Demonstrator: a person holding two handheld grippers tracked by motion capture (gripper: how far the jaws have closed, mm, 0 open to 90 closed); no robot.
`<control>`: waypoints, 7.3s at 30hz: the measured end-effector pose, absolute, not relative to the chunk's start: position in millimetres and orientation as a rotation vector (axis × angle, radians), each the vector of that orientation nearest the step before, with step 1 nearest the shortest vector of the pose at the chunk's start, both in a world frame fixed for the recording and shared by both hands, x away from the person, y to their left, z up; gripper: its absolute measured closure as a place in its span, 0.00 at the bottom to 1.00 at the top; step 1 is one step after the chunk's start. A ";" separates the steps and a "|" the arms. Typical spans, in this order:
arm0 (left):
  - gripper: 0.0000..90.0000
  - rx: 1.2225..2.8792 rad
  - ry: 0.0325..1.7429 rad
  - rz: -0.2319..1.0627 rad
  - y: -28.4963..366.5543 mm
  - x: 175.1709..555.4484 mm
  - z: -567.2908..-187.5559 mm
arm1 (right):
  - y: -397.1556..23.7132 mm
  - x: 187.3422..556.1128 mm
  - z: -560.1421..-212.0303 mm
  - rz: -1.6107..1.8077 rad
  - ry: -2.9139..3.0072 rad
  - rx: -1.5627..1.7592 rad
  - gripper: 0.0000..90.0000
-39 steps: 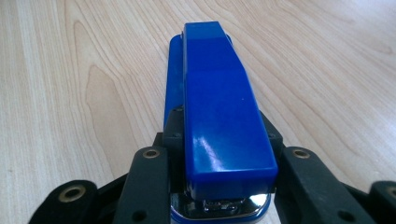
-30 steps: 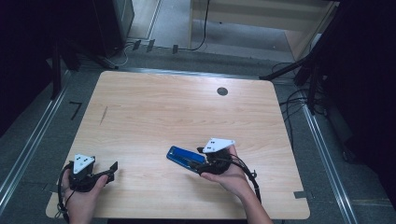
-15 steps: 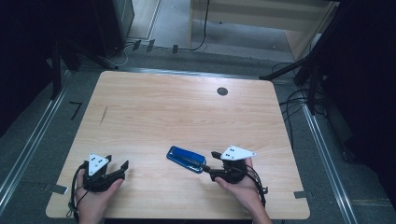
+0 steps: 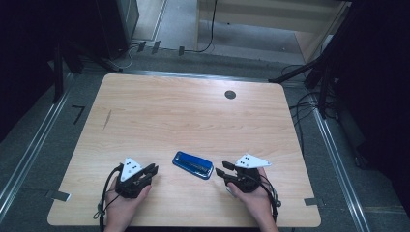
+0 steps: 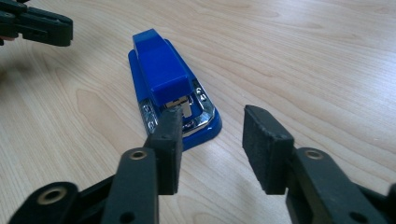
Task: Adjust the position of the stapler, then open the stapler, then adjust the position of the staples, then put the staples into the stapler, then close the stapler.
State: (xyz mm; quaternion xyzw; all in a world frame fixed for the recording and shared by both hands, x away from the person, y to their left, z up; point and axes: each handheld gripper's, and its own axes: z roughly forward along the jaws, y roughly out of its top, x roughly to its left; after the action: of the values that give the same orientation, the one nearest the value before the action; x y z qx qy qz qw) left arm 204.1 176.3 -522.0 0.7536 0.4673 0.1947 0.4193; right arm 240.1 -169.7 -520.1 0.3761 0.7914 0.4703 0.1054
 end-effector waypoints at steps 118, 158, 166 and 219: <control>1.00 2.071 0.944 0.441 92.9 234.5 -533.1 | -112.5 240.9 -475.6 1.446 2.242 0.966 1.00; 1.00 2.072 0.934 0.463 91.5 233.5 -533.4 | -64.2 271.1 -453.6 1.454 2.308 0.772 1.00; 1.00 2.070 0.934 0.461 91.6 233.7 -533.5 | -57.6 279.3 -454.1 1.482 2.334 0.745 1.00; 1.00 2.083 0.928 0.465 92.0 233.1 -533.1 | -5.1 325.7 -497.1 1.275 2.650 0.753 1.00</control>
State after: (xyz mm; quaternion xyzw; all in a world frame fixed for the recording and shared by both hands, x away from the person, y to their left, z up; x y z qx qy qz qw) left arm 233.1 92.0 -533.1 0.8220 0.3660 0.1833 0.3960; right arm 325.7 -5.1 -497.1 0.2476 0.8718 0.4194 0.0529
